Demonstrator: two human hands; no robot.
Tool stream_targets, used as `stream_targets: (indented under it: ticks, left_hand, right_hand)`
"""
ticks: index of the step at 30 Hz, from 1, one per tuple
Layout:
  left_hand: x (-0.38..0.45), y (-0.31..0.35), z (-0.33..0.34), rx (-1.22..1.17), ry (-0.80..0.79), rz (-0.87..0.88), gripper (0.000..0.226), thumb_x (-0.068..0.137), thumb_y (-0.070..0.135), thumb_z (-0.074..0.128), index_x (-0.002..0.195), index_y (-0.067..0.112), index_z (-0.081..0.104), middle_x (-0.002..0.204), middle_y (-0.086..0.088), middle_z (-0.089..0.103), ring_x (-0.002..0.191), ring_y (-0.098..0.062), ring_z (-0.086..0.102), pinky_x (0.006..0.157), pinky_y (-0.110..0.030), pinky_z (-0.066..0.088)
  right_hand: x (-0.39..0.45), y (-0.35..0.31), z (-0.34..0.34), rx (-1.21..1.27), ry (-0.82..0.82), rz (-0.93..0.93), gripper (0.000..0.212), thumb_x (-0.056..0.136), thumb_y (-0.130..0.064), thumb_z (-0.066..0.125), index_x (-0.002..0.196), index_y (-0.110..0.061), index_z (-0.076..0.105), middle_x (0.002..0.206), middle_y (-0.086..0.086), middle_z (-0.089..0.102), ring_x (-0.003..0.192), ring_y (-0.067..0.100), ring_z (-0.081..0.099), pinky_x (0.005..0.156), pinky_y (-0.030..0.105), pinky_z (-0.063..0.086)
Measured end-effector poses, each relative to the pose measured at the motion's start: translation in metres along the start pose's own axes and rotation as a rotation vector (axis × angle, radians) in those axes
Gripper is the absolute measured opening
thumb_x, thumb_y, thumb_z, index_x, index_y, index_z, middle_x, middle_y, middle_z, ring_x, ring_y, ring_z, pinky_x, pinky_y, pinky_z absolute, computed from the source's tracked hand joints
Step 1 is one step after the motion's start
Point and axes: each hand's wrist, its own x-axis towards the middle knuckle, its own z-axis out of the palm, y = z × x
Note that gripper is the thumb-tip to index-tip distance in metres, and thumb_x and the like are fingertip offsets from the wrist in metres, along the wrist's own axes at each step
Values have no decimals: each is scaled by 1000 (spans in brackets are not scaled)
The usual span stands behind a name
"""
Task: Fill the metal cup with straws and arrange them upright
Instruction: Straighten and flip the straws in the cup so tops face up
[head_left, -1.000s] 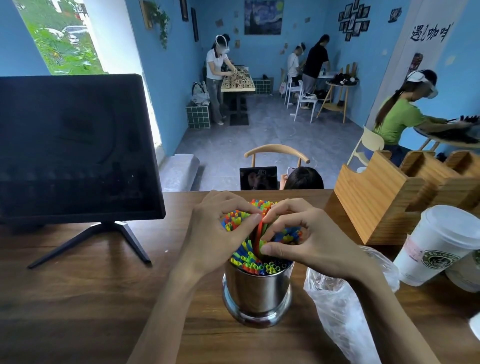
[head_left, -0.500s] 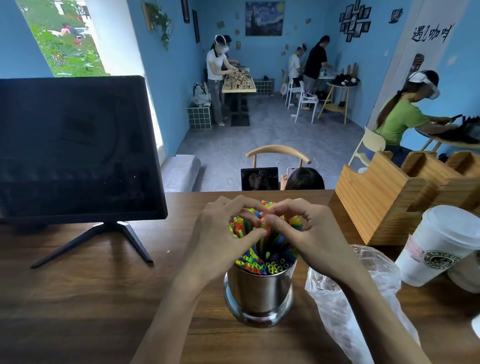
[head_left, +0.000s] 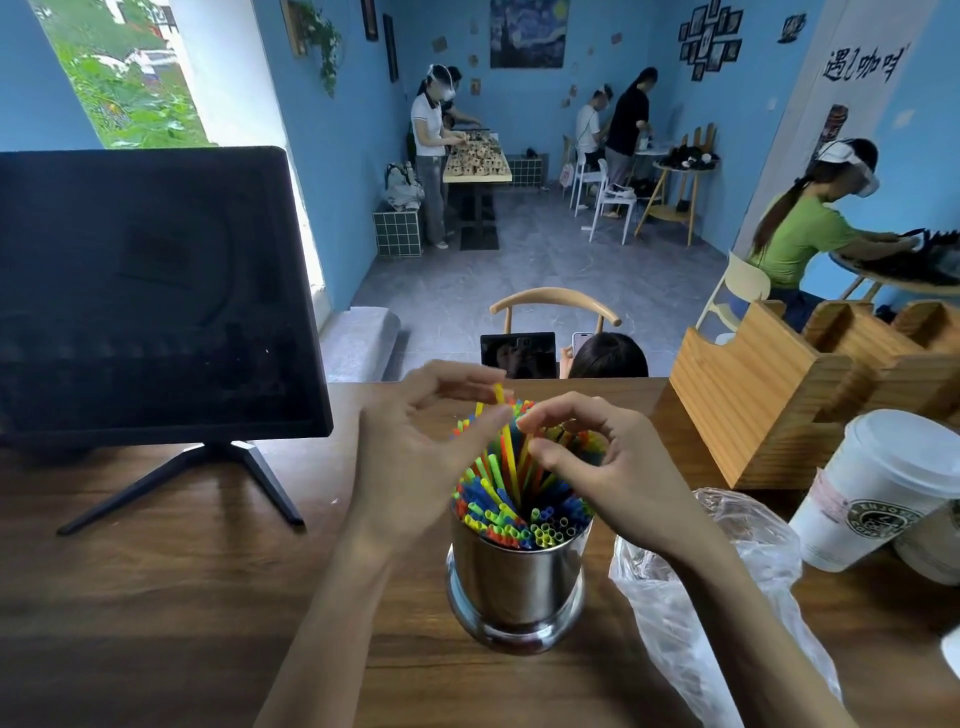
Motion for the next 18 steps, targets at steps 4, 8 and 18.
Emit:
stream_targets:
  ticks: [4,8,18]
  left_hand:
    - [16,18,-4,-442,155,43,30,81,7,80,103,25,71,92,-2,76,91,-19,73,81,-26,56]
    - [28,31,0,-559,273,40,25,89,2,70,107,18,62,90,1,73,87,-12,69,79,-28,56]
    - [9,-2,-2,-278,-41,-234,30,68,8,84,85,10,60,76,-3,72,73,-11,68,73,-21,54]
  right_hand:
    - [0,-4,-4,-19,-116,3,26,85,-55,68,110,-50,69,114,-26,64,116,-3,57,98,28,51]
    - [0,-8,-3,198,-57,-24,25,94,-38,60,103,-23,78,102,-9,77,111,4,66,98,26,51]
    - [6,-3,-34,989,322,0,22,64,-39,85,77,-24,74,67,-1,70,60,13,66,49,18,46]
